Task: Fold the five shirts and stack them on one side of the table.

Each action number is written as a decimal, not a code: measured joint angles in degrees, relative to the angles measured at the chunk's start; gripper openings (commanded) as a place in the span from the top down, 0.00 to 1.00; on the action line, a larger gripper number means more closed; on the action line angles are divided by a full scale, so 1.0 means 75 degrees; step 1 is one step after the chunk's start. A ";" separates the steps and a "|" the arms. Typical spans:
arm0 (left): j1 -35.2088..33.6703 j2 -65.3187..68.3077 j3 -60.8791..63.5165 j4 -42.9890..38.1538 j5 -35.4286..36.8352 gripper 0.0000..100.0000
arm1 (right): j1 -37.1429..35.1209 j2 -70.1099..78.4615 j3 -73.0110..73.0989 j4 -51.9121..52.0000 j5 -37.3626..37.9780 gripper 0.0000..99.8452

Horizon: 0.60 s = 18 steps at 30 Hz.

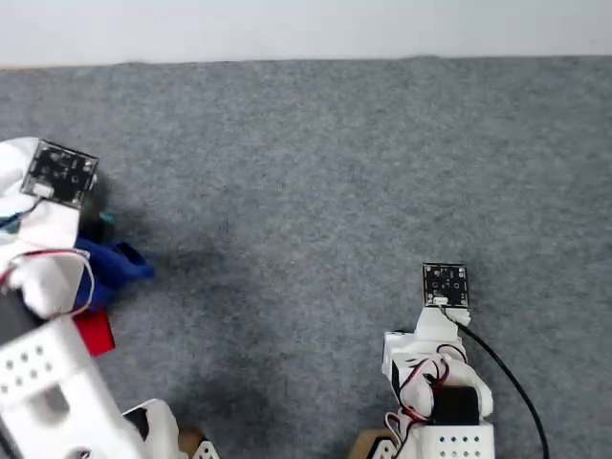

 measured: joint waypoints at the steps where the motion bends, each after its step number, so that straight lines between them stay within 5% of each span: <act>1: 0.0000 -0.0234 -0.0012 0.0000 0.0012 1.00 | 0.0000 0.0000 0.0000 0.0000 0.0000 0.99; 11: -0.0445 -0.0715 0.1348 0.0258 -0.0305 1.00 | 0.0000 0.0000 0.0000 0.0000 0.0000 0.99; 18: -0.0926 0.0551 0.3599 -0.1219 -0.0680 0.99 | 0.0000 0.0000 0.0000 0.0000 0.0000 0.99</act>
